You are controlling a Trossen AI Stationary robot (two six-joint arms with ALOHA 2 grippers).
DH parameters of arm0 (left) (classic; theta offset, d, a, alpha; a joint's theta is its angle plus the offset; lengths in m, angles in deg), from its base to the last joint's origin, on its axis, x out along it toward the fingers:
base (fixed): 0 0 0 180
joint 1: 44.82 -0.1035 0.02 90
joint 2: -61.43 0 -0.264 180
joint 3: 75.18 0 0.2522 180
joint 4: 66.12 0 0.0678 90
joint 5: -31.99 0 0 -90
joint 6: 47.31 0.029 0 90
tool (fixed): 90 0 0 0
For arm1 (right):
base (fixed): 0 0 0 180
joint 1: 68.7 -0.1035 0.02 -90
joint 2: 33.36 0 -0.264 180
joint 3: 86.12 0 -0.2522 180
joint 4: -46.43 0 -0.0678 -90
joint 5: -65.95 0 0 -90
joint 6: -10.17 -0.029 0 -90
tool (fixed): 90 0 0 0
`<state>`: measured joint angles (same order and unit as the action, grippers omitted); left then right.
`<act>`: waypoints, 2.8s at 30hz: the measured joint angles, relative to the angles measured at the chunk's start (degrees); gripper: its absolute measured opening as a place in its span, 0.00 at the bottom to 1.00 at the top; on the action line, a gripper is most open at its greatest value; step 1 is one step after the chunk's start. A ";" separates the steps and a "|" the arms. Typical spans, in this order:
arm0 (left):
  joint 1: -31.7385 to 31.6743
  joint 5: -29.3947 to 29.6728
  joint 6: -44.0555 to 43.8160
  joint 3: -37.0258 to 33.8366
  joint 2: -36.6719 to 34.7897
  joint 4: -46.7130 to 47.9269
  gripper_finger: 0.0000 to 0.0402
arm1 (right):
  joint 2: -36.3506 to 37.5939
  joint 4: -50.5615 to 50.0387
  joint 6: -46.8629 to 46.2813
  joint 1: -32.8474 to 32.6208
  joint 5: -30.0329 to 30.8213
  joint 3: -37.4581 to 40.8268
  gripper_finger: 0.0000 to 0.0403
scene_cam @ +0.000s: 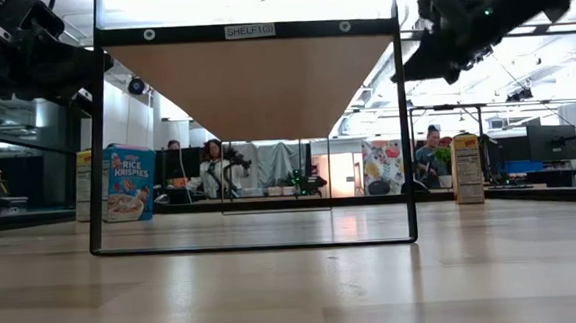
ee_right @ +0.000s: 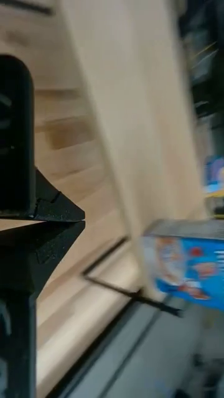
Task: Stack cereal on shelf
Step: Put the blue cereal box on the shelf
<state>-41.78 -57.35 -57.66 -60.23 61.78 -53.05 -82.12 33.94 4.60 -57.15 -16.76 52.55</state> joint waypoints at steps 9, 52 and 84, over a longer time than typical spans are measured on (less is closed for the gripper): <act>0.00 1.41 0.66 0.00 0.01 -1.07 0.01 | 3.53 19.90 5.52 0.00 -1.49 5.91 0.00; -29.48 25.29 -6.05 40.09 50.68 37.34 0.72 | 3.39 23.36 4.07 0.00 -1.42 5.78 0.00; -43.98 11.44 -1.94 47.34 75.24 49.55 0.73 | 3.39 22.29 4.07 0.00 -1.42 5.78 0.00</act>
<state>-85.75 -45.91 -59.60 -12.89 137.01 -3.50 -78.72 56.24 8.67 -57.15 -18.18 58.34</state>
